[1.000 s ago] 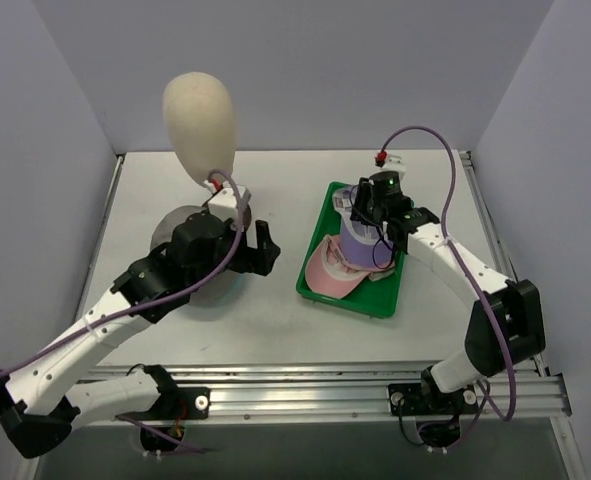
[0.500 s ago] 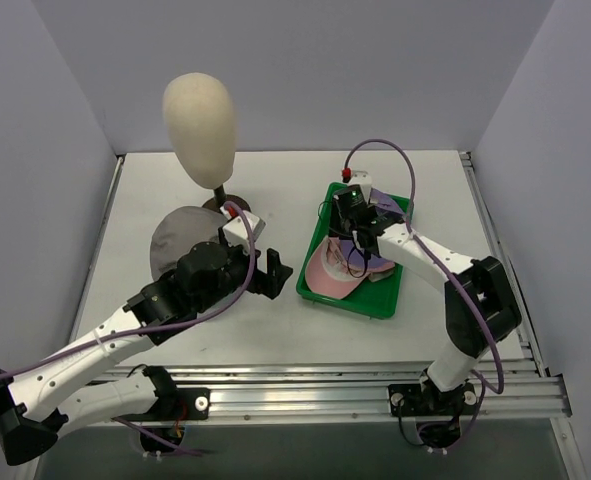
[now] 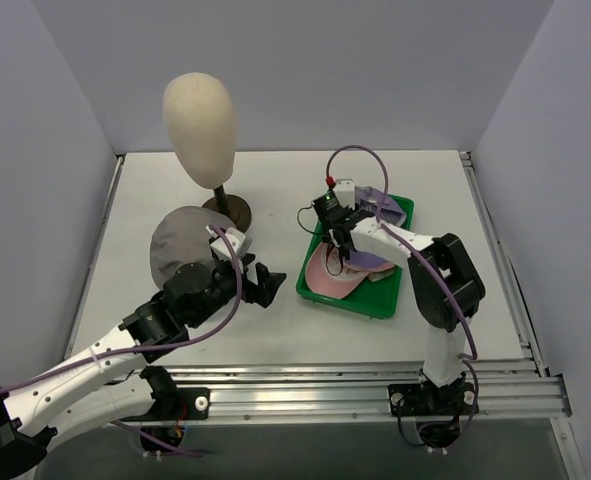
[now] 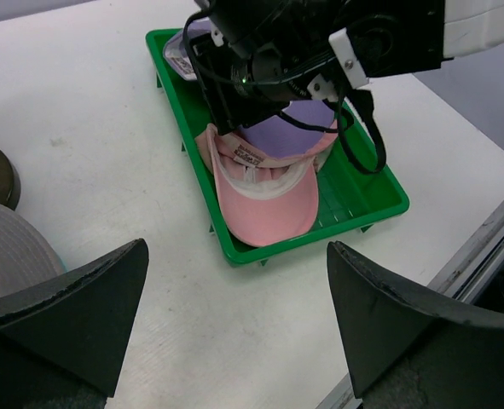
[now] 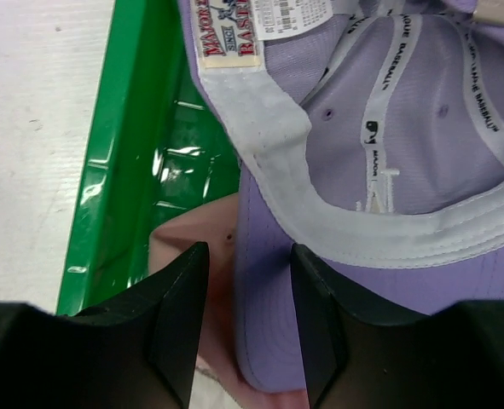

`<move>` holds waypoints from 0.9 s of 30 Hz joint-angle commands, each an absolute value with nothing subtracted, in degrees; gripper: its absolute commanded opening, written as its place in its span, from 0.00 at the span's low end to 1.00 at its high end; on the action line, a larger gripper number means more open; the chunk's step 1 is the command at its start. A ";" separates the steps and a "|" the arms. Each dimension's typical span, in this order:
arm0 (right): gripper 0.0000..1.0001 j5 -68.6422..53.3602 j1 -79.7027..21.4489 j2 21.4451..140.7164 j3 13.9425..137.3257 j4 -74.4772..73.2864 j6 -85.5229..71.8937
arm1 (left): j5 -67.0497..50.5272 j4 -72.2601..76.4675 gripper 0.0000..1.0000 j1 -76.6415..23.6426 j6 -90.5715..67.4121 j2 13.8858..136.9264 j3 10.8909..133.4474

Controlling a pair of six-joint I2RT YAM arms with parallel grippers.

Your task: Stack the hats

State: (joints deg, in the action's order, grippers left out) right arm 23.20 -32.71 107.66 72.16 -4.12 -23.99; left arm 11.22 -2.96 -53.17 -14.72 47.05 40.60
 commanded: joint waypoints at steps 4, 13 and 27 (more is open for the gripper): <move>0.37 34.01 -33.93 109.95 75.41 -9.05 -25.40 | 13.71 2.29 0.94 -53.35 -13.18 45.88 40.78; 0.04 35.42 -34.19 108.72 77.08 -12.56 -25.14 | 15.03 2.55 0.94 -53.35 -13.01 44.91 40.17; 0.00 14.43 -30.15 78.24 76.56 -16.96 -19.16 | 6.95 -3.77 0.94 -53.35 -17.66 45.35 48.16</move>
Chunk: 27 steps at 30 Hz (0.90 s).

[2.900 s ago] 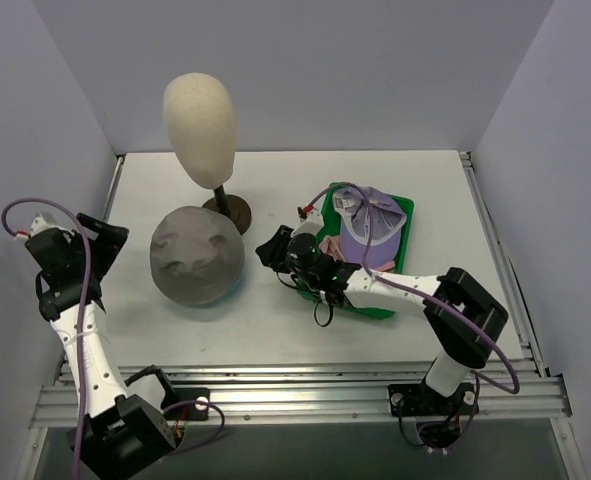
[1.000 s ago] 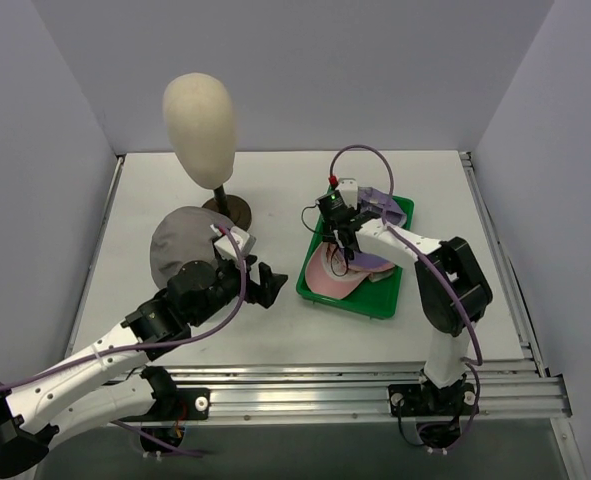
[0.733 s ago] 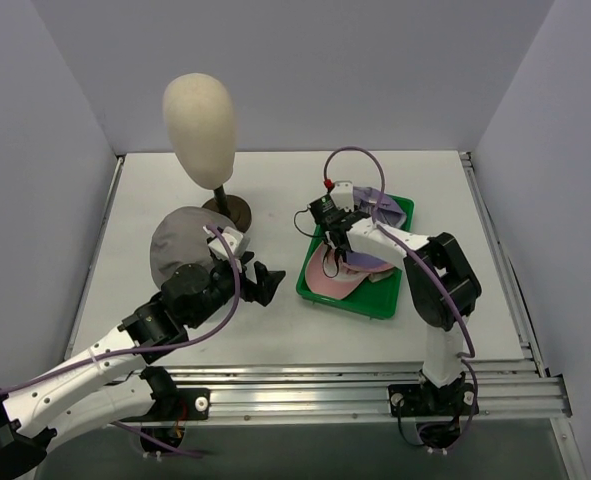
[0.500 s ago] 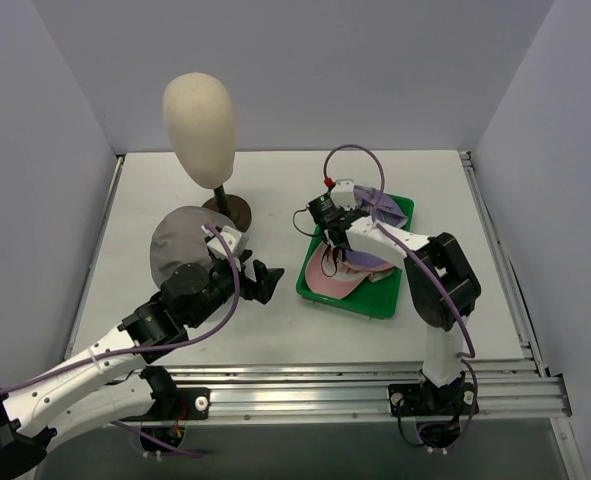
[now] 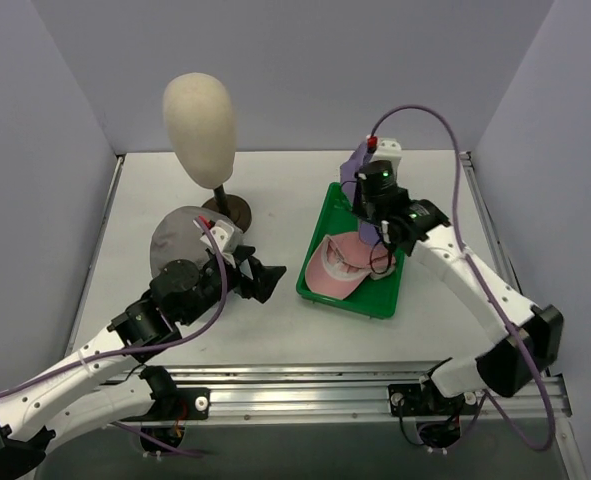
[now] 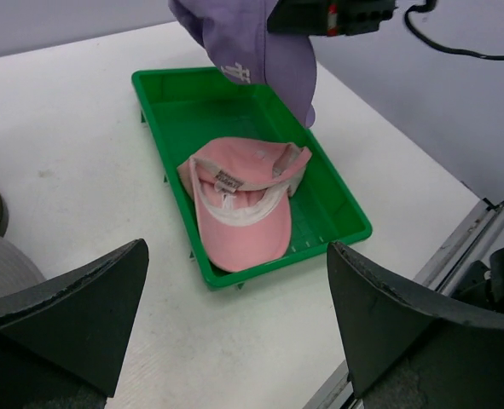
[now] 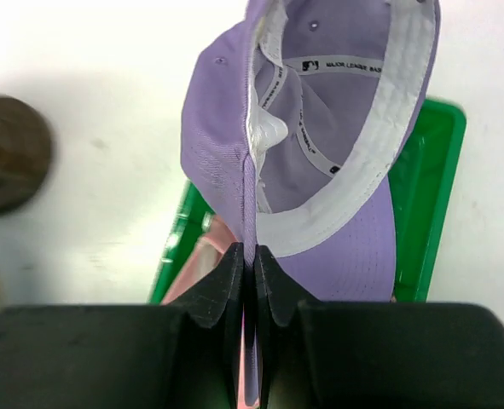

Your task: Stack the hats

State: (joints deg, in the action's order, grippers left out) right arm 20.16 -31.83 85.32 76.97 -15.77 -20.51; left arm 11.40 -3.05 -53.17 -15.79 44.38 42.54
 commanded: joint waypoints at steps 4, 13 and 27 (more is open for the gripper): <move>0.00 4.50 -28.13 70.42 75.50 -15.04 -19.16 | 4.14 -8.25 0.94 -53.35 -18.55 49.47 53.78; 0.00 -22.82 -27.68 56.01 69.79 -7.22 -23.99 | -2.54 -12.83 0.96 -53.26 -20.57 53.17 64.84; 0.00 -39.44 -27.86 51.93 72.65 5.00 -29.18 | 7.63 -29.43 1.00 -53.17 -20.66 60.29 87.00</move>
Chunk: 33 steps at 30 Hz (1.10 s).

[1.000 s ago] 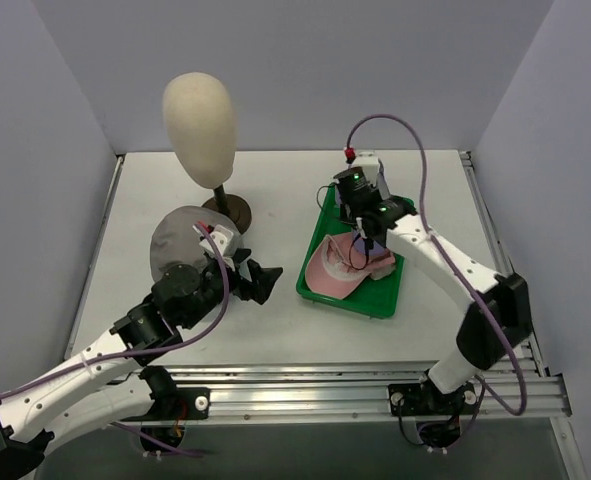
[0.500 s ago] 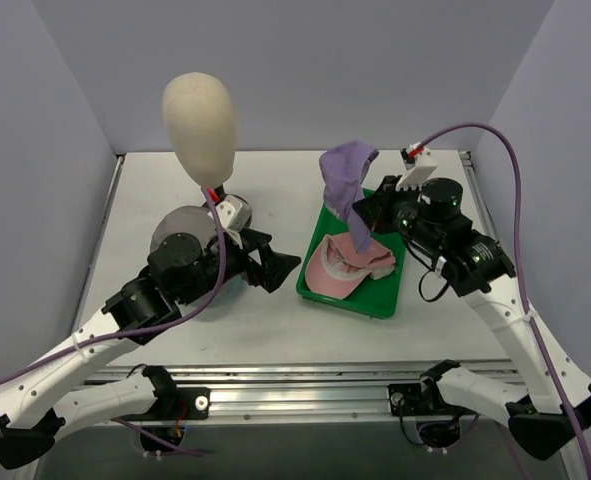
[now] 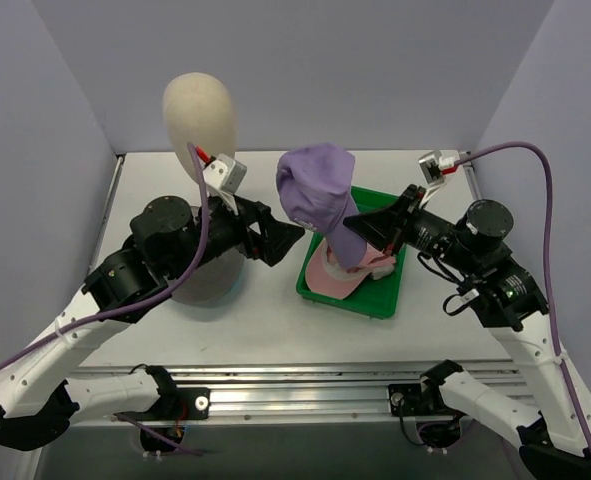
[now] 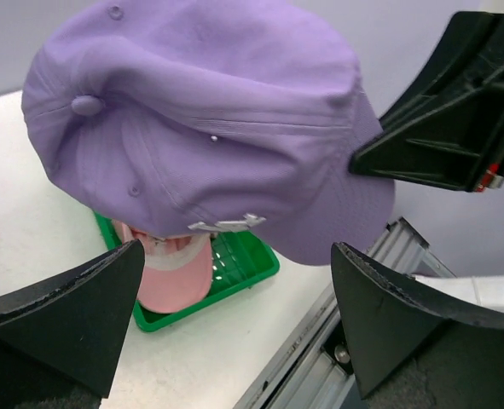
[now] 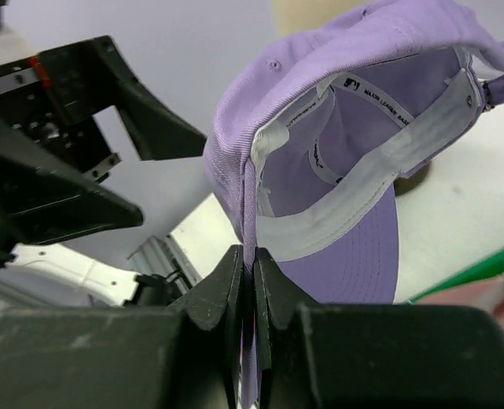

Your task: Stack the hats

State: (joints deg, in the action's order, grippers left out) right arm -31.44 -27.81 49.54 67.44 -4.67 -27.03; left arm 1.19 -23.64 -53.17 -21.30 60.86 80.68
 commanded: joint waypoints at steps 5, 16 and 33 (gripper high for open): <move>0.00 -45.61 -27.86 60.11 81.20 4.93 -31.81 | 8.87 -34.35 1.00 -53.00 -18.72 60.64 95.43; 0.00 -48.86 -27.86 60.12 81.39 12.83 -41.74 | 3.25 -34.80 0.92 -52.91 -16.00 61.96 96.86; 0.00 -50.89 -31.55 60.47 79.98 6.77 -40.43 | -7.03 -27.95 0.48 -52.91 -6.15 65.48 91.41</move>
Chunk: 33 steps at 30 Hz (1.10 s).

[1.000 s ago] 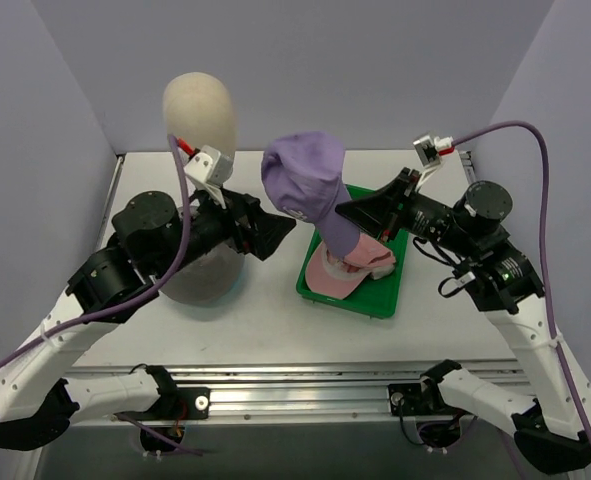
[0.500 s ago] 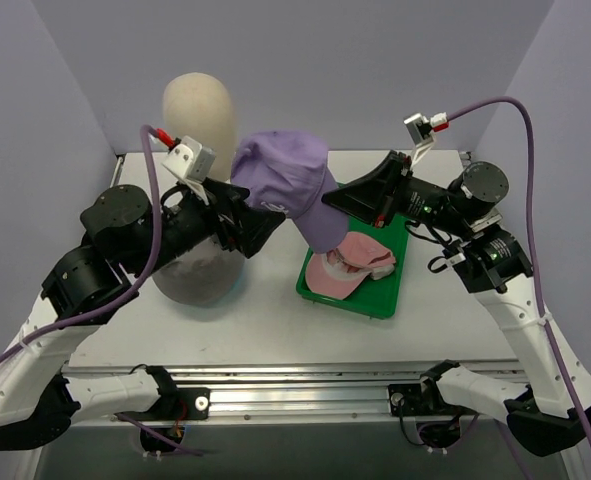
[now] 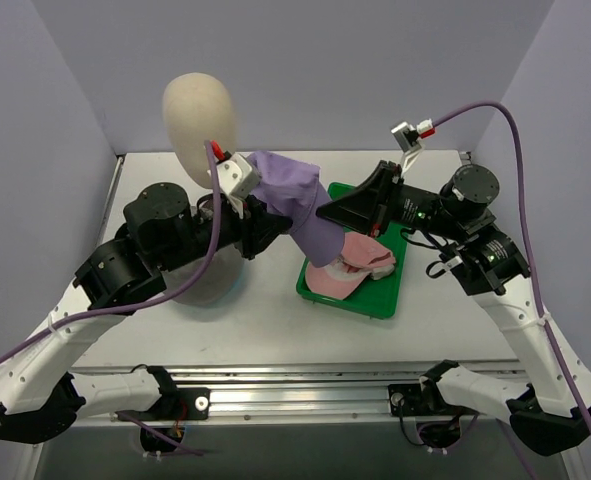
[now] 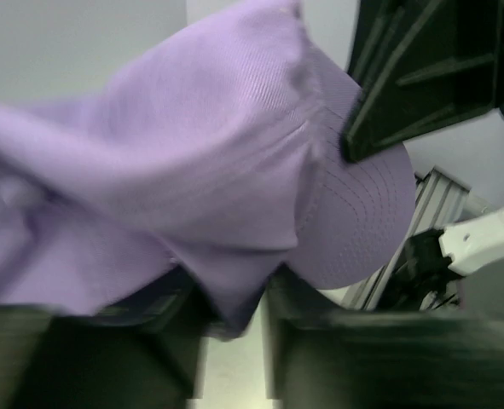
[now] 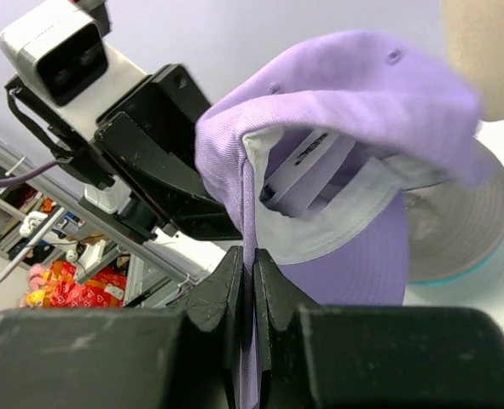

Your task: Stack the hats

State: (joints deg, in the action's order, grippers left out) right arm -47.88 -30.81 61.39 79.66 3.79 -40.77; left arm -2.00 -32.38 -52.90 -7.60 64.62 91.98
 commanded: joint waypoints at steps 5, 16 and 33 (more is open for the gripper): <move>0.00 -50.45 -31.64 61.79 80.51 5.45 -39.29 | -7.65 -26.72 0.03 -52.91 -8.08 64.95 90.00; 0.57 -41.41 -31.99 57.83 76.48 6.94 -35.51 | 3.60 -29.53 0.02 -52.82 -15.73 64.95 94.92; 0.00 -34.55 -35.86 69.76 81.54 14.41 -36.91 | 20.98 -33.30 0.02 -51.95 -16.62 65.47 99.57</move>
State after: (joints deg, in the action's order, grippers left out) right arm -37.41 -35.79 67.33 75.77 8.99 -36.95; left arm 12.45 -32.97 -52.60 -17.54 65.49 93.71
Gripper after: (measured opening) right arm 0.036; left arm 0.057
